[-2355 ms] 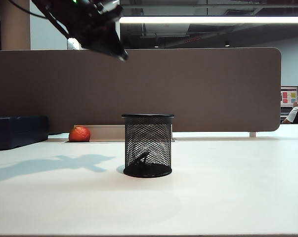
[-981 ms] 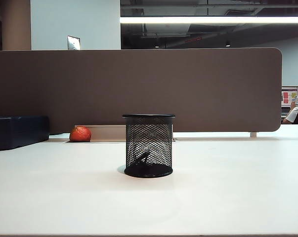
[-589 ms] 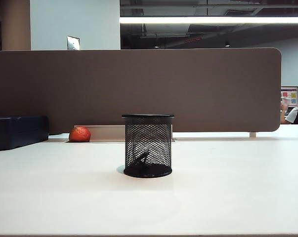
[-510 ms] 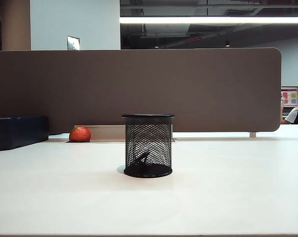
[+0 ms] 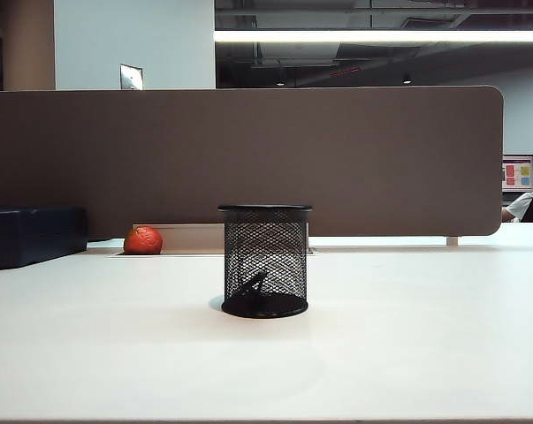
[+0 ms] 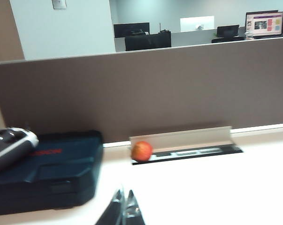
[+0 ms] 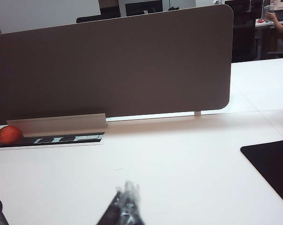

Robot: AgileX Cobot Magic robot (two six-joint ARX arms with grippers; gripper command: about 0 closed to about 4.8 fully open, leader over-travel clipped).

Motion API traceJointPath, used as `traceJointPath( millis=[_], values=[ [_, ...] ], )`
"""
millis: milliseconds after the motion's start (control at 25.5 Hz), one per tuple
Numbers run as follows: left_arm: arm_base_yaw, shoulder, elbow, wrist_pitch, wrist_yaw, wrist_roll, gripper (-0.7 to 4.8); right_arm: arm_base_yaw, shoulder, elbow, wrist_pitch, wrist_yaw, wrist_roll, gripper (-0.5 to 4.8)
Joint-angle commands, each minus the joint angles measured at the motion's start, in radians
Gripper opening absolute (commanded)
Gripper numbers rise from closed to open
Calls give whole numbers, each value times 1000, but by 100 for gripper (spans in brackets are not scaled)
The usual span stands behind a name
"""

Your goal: Pick up a bunch of keys from the table, then put them into the black basket.

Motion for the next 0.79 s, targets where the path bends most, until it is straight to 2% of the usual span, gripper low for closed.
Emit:
traceJointPath(
  millis=[39,157,275,432,589,667,785],
  values=[
    [1,-56,-50,-11,19,-24,-6,2,0,-19,35,9,-2,-3],
    [1,-61,-85,-37,18,-23,-6,2,0,-43,39,11,-2,-3],
    [1,-61,-134,10,13,-22,-6,2,-9,-69,49,13,-3,-3],
    [2,-61,-221,115,-3,-24,-6,2,-22,-116,84,13,-3,-3],
    [2,-61,-382,288,-79,-39,-6,2,-24,-219,182,23,-8,-3],
    [2,-61,-448,376,-80,-42,-6,2,-25,-259,218,43,-8,-3],
    [2,-61,-499,434,-79,-41,-6,2,-26,-290,229,43,-21,-3]
  ],
)
